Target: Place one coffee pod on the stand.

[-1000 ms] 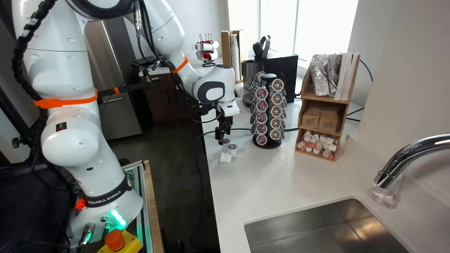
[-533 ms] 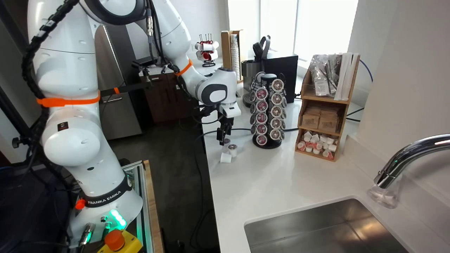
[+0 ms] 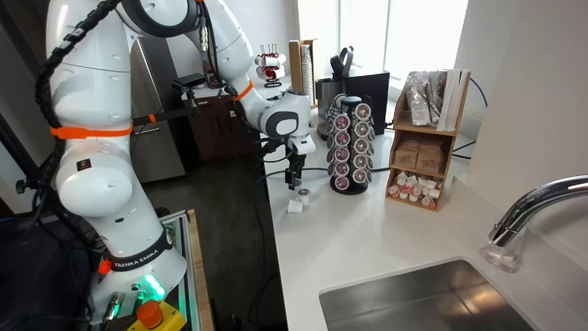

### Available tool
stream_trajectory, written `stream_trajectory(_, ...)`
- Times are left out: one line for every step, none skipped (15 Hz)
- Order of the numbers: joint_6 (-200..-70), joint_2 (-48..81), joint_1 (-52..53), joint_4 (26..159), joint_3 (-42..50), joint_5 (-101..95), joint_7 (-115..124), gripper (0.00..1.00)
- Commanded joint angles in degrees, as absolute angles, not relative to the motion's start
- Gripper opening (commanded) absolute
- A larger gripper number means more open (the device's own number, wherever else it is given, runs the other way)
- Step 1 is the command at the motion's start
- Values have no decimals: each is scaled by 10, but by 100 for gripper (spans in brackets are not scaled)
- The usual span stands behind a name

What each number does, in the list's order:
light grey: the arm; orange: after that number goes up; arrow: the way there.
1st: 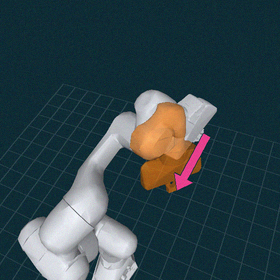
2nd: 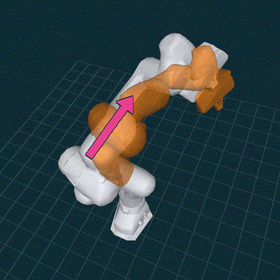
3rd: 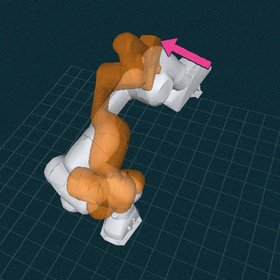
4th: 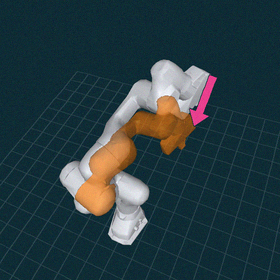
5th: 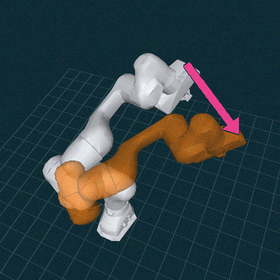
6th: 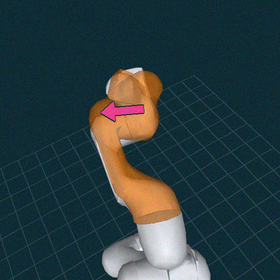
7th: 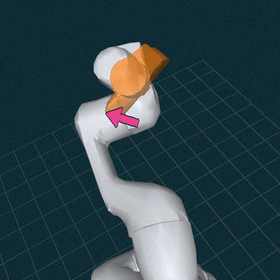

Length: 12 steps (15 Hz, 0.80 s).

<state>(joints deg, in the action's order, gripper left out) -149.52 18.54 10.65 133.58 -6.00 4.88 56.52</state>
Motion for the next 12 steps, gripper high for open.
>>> stream_trajectory(-1496, 183, 121, 1332, -51, 59, 572, 88)
stream_trajectory(-1495, 181, 122, 1333, -51, 59, 572, 90)
stream_trajectory(-1495, 180, 122, 1333, -52, 60, 571, 91)
stream_trajectory(-1494, 181, 122, 1332, -52, 61, 569, 80)
stream_trajectory(-1493, 182, 122, 1331, -51, 59, 570, 80)
stream_trajectory(-1493, 184, 122, 1330, -52, 61, 568, 77)
stream_trajectory(-1493, 184, 122, 1330, -51, 59, 569, 73)
stream_trajectory(-1493, 184, 122, 1331, -51, 60, 569, 73)
stream_trajectory(-1492, 184, 122, 1331, -49, 58, 570, 75)
stream_trajectory(-1492, 183, 123, 1332, -48, 57, 570, 72)
stream_trajectory(-1492, 180, 123, 1333, -47, 56, 571, 70)
stream_trajectory(-1492, 178, 124, 1335, -46, 54, 572, 66)
